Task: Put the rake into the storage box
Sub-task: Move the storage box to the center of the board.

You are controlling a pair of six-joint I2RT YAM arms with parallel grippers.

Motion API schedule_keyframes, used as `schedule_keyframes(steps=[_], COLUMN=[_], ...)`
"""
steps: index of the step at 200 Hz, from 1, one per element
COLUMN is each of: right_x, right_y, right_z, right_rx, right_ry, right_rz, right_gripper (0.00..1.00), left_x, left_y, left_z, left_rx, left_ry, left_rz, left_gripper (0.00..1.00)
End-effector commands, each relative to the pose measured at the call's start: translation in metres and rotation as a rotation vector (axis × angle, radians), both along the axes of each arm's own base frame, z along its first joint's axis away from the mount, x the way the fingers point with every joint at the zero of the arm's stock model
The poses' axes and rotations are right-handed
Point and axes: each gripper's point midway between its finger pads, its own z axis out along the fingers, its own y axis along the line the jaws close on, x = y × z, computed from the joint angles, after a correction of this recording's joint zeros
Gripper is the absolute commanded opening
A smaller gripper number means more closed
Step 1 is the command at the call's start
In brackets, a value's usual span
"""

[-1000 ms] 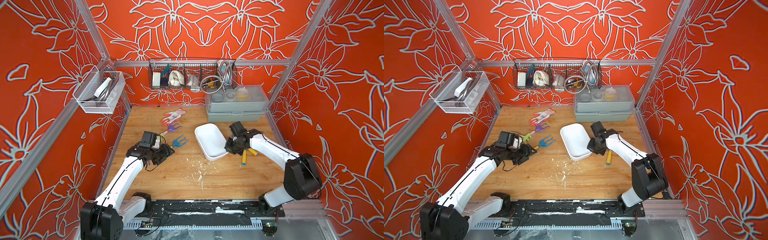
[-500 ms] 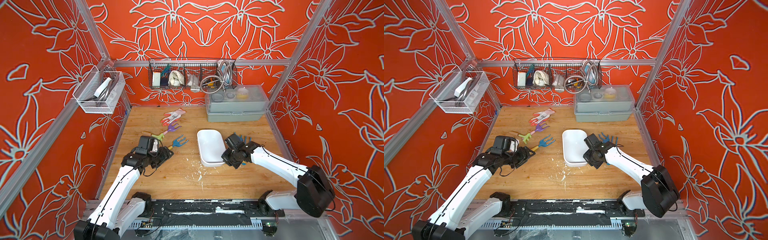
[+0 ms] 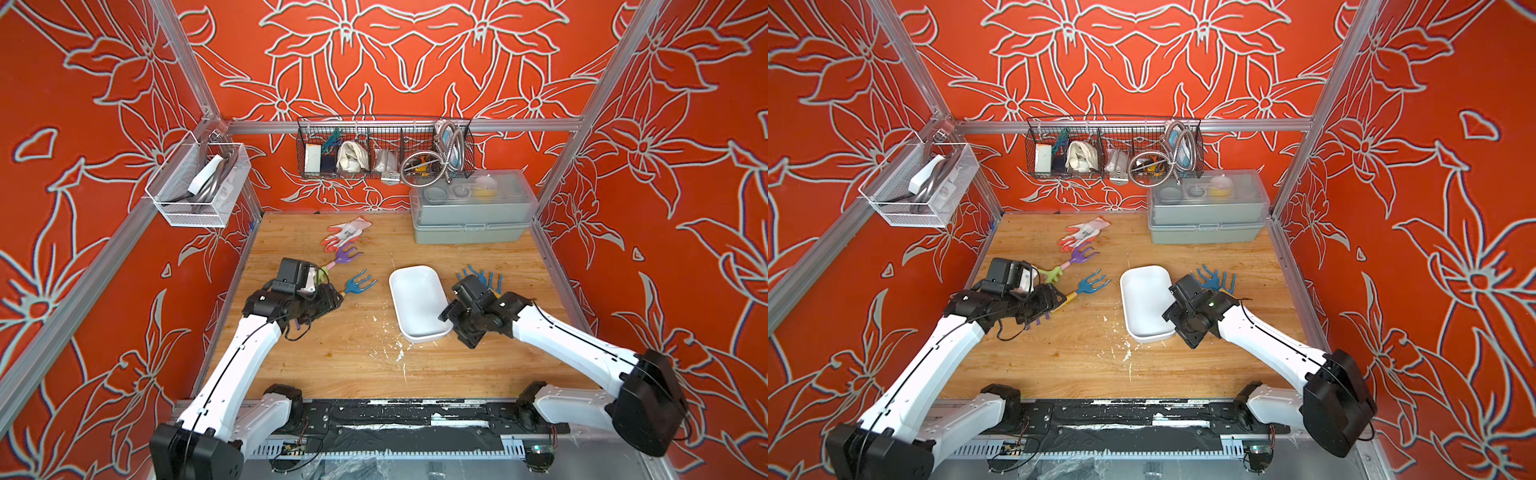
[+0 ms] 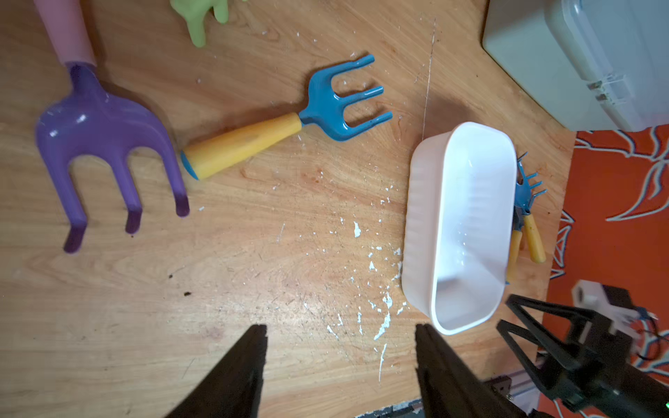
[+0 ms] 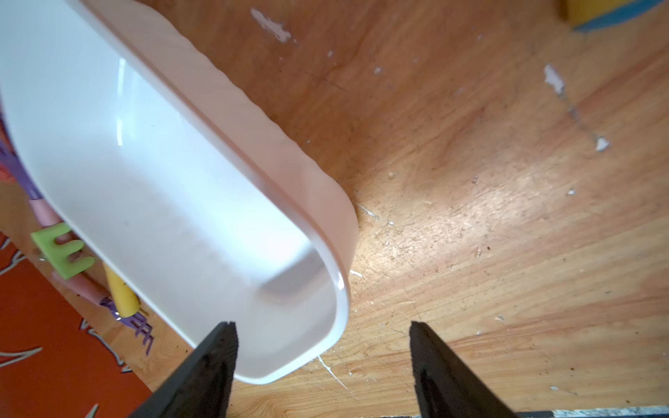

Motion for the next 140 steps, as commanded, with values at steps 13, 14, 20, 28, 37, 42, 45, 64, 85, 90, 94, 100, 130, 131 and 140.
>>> schedule_keyframes(steps=[13,14,20,28,37,42,45,64,85,90,94,100,130,131,140], right_x=[0.02,0.021,0.026,0.032,0.035,0.036,0.035,0.024,0.005,0.001,-0.003,-0.007,-0.021,-0.021,-0.022], right_y=[-0.011,-0.011,-0.009,-0.006,-0.004,-0.001,0.001,0.0,-0.005,-0.006,-0.007,-0.008,-0.011,-0.011,-0.012], right_z=[0.046,0.047,0.057,0.069,0.078,0.08,0.08,0.067,0.057,0.056,0.055,0.055,0.051,0.051,0.048], right_rx=[-0.124,-0.128,-0.144,-0.169,-0.21,-0.226,-0.233,-0.301,-0.303,-0.296,-0.289,-0.279,-0.247,-0.246,-0.248], right_ry=[-0.2,-0.205,-0.254,-0.32,-0.368,-0.388,-0.396,-0.368,-0.352,-0.358,-0.363,-0.372,-0.376,-0.375,-0.364], right_rz=[0.198,0.205,0.255,0.338,0.437,0.502,0.541,0.747,0.87,0.885,0.895,0.904,0.925,0.926,0.925], right_gripper=[0.73,0.73,0.73,0.71,0.71,0.72,0.72,0.73,0.73,0.74,0.74,0.74,0.74,0.74,0.73], left_x=[0.011,0.012,0.015,0.018,0.022,0.025,0.026,0.036,0.048,0.051,0.054,0.057,0.075,0.076,0.08], left_y=[0.013,0.014,0.015,0.016,0.016,0.016,0.016,0.016,0.018,0.018,0.018,0.018,0.017,0.017,0.015], left_z=[-0.01,-0.01,-0.012,-0.014,-0.015,-0.016,-0.017,-0.022,-0.03,-0.032,-0.035,-0.038,-0.057,-0.058,-0.063], left_rx=[0.179,0.182,0.199,0.217,0.232,0.238,0.242,0.271,0.318,0.325,0.333,0.342,0.376,0.376,0.38], left_ry=[0.034,0.033,0.041,0.048,0.051,0.053,0.054,0.057,0.077,0.083,0.089,0.098,0.152,0.153,0.164], left_rz=[-0.109,-0.112,-0.124,-0.139,-0.155,-0.164,-0.169,-0.204,-0.25,-0.264,-0.273,-0.288,-0.356,-0.358,-0.375], left_gripper=[0.66,0.66,0.65,0.66,0.66,0.65,0.66,0.66,0.67,0.67,0.67,0.67,0.64,0.64,0.63])
